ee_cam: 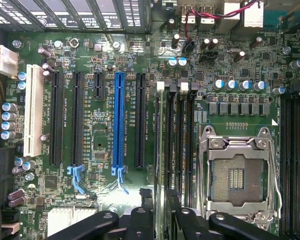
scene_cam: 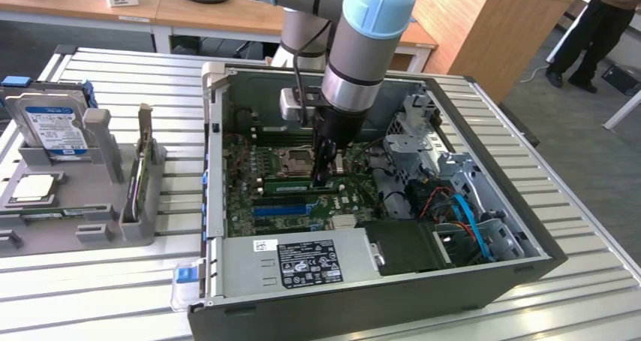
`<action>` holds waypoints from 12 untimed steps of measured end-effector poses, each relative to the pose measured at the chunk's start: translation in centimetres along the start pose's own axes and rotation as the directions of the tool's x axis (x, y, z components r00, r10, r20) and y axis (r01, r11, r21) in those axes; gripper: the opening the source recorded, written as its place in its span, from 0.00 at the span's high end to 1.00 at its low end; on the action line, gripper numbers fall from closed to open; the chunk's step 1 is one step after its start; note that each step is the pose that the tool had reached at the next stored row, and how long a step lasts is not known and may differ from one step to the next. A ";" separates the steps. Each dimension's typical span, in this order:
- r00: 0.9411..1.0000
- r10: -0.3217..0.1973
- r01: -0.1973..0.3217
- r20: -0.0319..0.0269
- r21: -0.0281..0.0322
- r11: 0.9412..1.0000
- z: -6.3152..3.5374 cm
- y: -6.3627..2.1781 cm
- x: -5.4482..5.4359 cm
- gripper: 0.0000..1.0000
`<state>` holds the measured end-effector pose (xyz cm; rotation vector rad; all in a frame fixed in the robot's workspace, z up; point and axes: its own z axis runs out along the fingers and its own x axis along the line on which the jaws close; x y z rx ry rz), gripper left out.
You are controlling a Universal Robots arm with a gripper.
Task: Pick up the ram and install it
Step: 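Insert the ram into the slot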
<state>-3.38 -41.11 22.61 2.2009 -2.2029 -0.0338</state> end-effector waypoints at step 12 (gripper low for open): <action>1.000 0.000 0.000 0.000 0.000 1.000 -2.48 0.09 0.0 0.75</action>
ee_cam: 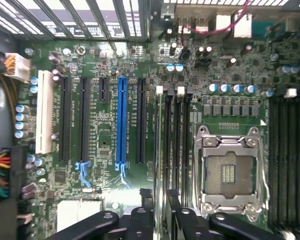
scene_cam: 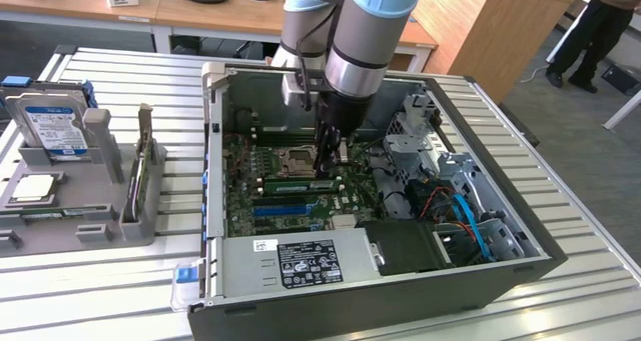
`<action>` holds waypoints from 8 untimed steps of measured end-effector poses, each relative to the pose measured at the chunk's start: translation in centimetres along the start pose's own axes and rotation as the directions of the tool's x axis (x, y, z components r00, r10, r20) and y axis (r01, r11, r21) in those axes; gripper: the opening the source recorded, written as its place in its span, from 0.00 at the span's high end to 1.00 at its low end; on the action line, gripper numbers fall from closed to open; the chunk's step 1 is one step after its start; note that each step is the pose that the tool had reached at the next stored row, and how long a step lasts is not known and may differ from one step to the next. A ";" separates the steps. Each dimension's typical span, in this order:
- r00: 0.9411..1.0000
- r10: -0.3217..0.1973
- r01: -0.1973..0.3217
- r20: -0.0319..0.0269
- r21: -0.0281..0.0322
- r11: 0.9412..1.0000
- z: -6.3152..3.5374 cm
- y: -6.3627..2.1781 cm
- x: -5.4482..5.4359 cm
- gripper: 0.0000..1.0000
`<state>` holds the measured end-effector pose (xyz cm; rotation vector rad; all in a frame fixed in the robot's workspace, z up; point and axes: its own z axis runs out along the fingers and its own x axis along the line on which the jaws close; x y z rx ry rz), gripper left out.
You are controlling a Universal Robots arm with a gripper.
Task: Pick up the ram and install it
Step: 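Insert the ram into the slot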
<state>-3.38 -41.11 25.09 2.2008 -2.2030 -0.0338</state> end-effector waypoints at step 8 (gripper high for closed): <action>1.000 0.000 0.000 0.000 0.000 1.000 -1.70 0.06 0.0 0.75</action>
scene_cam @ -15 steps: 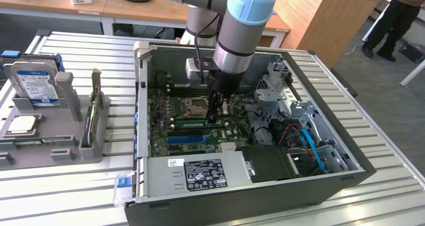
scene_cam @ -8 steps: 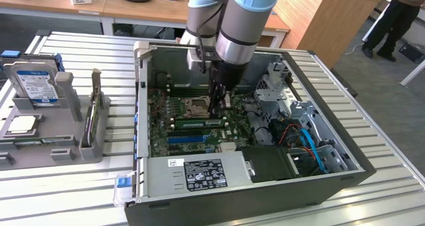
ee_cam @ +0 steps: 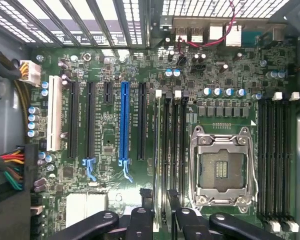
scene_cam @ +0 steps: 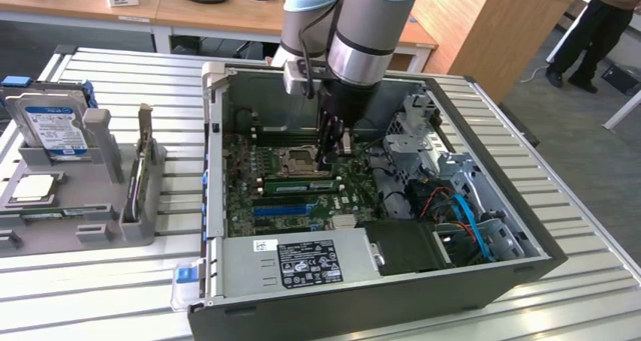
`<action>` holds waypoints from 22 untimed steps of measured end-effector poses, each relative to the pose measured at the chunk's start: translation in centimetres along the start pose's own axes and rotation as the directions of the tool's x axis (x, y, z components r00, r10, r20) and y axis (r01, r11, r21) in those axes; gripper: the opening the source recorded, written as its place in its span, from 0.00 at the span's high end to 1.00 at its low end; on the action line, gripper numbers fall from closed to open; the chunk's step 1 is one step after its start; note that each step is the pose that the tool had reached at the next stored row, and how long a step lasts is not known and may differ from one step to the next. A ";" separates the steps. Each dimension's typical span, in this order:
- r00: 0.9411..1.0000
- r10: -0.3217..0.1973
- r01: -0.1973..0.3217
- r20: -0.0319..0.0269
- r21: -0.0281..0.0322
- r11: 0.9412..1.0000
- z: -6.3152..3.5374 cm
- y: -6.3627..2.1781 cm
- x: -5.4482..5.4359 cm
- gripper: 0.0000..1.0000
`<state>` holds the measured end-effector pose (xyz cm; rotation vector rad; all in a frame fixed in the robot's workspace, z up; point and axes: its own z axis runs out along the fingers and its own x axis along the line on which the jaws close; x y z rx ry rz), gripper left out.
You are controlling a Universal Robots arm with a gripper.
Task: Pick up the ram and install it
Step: 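Insert the ram into the slot, then press down the ram until it locks into place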
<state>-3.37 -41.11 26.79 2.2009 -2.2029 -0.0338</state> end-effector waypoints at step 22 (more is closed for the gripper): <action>1.000 0.000 0.000 0.000 0.000 1.000 0.00 0.00 0.0 0.89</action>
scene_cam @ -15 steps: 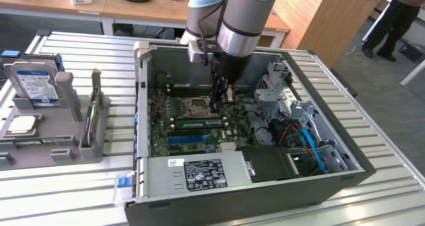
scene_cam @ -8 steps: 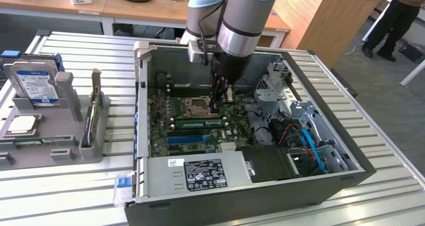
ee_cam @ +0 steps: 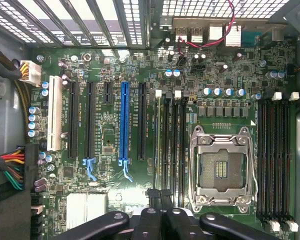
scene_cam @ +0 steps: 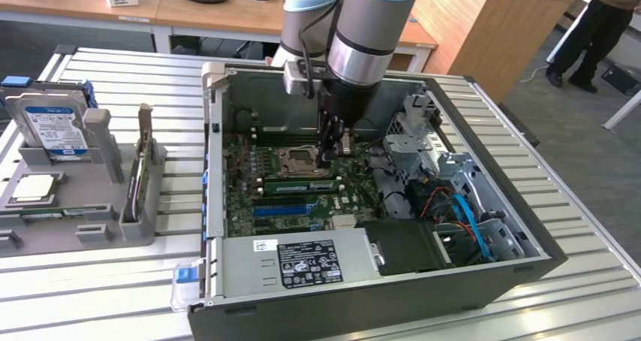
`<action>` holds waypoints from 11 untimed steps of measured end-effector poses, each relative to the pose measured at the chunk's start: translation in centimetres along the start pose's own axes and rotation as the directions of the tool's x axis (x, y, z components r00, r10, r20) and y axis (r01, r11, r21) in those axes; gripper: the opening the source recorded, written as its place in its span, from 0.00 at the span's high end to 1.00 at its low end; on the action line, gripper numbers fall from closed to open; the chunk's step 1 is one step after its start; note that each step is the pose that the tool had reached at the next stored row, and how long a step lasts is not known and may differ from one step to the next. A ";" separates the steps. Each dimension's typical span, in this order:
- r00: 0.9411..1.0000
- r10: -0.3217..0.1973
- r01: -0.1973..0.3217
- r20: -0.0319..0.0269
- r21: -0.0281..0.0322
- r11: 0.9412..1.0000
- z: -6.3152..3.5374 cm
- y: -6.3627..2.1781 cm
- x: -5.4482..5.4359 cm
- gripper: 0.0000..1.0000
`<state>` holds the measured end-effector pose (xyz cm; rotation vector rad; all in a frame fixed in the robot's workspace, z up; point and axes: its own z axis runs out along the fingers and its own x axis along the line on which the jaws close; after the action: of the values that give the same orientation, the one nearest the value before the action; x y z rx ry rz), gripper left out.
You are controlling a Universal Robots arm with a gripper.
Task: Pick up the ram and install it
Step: 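Press down the ram until it locks into place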
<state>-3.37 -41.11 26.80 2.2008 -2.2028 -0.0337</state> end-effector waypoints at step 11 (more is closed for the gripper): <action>1.000 0.000 0.000 0.000 0.000 1.000 -0.09 -2.34 0.0 0.89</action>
<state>-1.03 -41.12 26.80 2.2006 -2.2028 -0.0335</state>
